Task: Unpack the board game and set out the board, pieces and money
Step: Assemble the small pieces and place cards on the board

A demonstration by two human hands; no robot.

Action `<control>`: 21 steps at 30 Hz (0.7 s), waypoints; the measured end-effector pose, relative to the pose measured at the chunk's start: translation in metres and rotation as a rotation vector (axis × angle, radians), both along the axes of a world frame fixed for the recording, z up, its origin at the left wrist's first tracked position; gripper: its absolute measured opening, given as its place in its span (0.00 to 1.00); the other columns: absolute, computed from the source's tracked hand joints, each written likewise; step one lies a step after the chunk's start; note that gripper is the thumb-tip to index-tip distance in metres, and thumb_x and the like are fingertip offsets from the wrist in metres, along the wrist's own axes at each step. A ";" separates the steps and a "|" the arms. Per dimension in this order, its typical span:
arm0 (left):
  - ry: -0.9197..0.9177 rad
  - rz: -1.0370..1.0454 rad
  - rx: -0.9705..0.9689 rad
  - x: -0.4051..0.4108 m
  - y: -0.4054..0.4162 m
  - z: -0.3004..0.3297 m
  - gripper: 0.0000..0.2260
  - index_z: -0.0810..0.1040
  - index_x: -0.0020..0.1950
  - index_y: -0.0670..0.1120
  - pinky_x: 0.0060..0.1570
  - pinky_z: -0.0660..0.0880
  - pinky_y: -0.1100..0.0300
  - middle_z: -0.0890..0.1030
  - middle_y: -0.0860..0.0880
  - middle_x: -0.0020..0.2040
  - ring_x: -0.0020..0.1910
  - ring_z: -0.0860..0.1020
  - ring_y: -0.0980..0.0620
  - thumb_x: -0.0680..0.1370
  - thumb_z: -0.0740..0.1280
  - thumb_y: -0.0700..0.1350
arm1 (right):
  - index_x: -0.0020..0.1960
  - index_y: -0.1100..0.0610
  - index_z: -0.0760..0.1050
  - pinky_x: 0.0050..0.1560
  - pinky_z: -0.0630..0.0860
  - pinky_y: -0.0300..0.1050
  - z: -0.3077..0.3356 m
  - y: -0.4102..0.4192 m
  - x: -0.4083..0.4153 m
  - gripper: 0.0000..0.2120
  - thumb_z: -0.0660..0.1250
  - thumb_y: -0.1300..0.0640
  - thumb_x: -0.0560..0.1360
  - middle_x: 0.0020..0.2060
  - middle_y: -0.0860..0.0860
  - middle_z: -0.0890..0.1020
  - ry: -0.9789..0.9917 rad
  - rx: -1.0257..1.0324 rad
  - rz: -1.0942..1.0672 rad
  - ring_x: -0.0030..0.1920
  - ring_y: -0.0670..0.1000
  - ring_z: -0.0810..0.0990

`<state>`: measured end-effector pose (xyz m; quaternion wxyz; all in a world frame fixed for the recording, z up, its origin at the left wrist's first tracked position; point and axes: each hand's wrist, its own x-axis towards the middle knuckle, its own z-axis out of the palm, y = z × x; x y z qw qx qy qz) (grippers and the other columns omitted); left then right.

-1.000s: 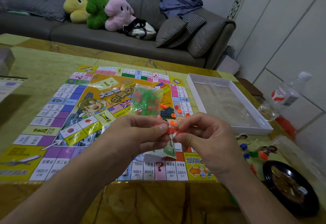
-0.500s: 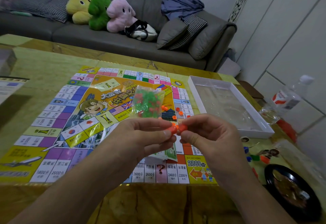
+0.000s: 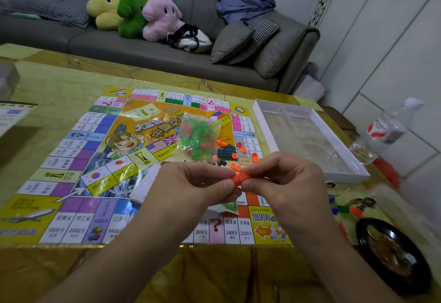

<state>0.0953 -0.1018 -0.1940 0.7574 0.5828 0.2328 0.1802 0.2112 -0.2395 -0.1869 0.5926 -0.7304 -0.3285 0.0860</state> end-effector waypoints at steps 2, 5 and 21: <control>0.012 0.035 0.061 0.000 -0.003 -0.003 0.09 0.88 0.50 0.42 0.48 0.85 0.54 0.89 0.45 0.42 0.43 0.88 0.46 0.73 0.76 0.33 | 0.42 0.56 0.86 0.45 0.84 0.39 0.001 0.000 -0.001 0.10 0.81 0.68 0.67 0.39 0.49 0.88 0.007 -0.013 -0.008 0.45 0.49 0.88; -0.010 0.033 -0.040 0.001 -0.006 -0.006 0.09 0.88 0.50 0.41 0.51 0.84 0.50 0.88 0.42 0.44 0.45 0.88 0.43 0.72 0.76 0.33 | 0.43 0.56 0.86 0.46 0.84 0.39 0.001 0.001 -0.001 0.08 0.81 0.66 0.67 0.39 0.49 0.88 0.030 -0.024 -0.008 0.45 0.48 0.88; -0.086 0.074 -0.312 0.000 -0.007 -0.012 0.11 0.88 0.47 0.40 0.49 0.84 0.57 0.88 0.38 0.48 0.49 0.88 0.41 0.66 0.74 0.35 | 0.46 0.56 0.86 0.48 0.84 0.40 -0.009 0.008 -0.014 0.09 0.79 0.68 0.70 0.41 0.50 0.89 0.100 0.087 -0.045 0.46 0.49 0.89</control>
